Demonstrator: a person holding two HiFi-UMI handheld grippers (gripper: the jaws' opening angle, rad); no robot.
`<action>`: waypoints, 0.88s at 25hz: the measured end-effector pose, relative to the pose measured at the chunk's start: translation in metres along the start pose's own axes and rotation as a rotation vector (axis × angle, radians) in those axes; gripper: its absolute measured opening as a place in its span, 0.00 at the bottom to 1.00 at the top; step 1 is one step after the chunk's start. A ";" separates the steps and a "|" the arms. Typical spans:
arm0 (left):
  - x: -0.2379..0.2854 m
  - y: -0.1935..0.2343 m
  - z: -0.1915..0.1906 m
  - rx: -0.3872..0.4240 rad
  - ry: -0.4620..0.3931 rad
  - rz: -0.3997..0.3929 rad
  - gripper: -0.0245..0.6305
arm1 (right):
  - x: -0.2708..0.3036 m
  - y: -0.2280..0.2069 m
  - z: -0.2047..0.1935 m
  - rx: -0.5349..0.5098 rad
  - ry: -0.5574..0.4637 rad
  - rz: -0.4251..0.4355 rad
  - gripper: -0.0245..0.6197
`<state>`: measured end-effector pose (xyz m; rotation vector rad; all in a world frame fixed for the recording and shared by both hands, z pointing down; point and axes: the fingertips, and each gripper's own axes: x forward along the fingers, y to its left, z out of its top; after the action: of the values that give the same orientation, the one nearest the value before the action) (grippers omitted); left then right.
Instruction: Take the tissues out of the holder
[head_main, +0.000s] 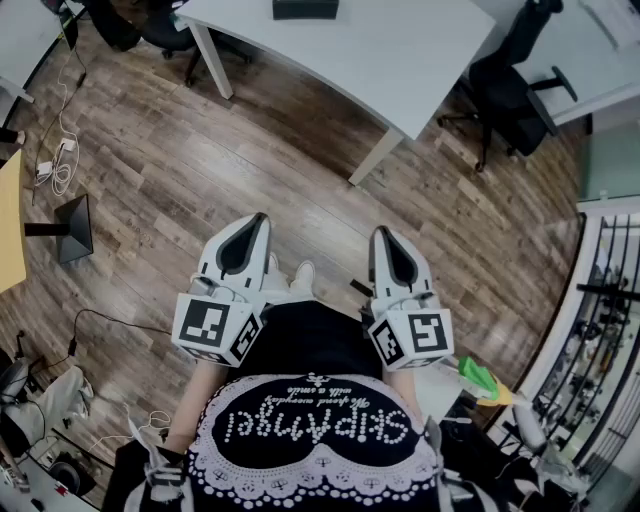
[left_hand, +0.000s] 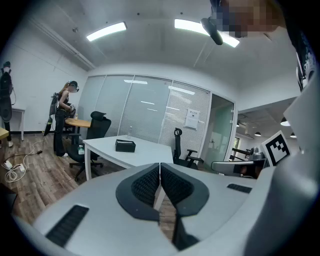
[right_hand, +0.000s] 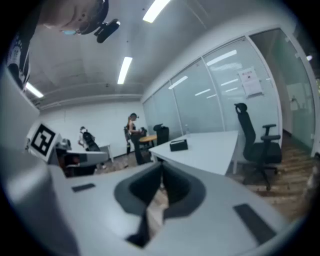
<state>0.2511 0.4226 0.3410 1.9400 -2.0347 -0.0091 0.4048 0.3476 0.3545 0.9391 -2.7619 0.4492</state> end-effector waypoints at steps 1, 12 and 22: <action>0.000 0.000 -0.001 0.000 0.005 -0.001 0.08 | 0.000 0.000 0.000 -0.001 0.000 -0.001 0.09; -0.009 -0.011 -0.006 0.003 0.001 0.007 0.08 | -0.012 0.000 -0.003 -0.010 -0.006 0.014 0.09; -0.023 -0.019 -0.010 0.015 -0.015 0.029 0.08 | -0.026 0.007 -0.005 -0.027 -0.031 0.055 0.09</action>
<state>0.2724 0.4459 0.3403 1.9247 -2.0777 -0.0019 0.4214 0.3694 0.3508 0.8724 -2.8202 0.4081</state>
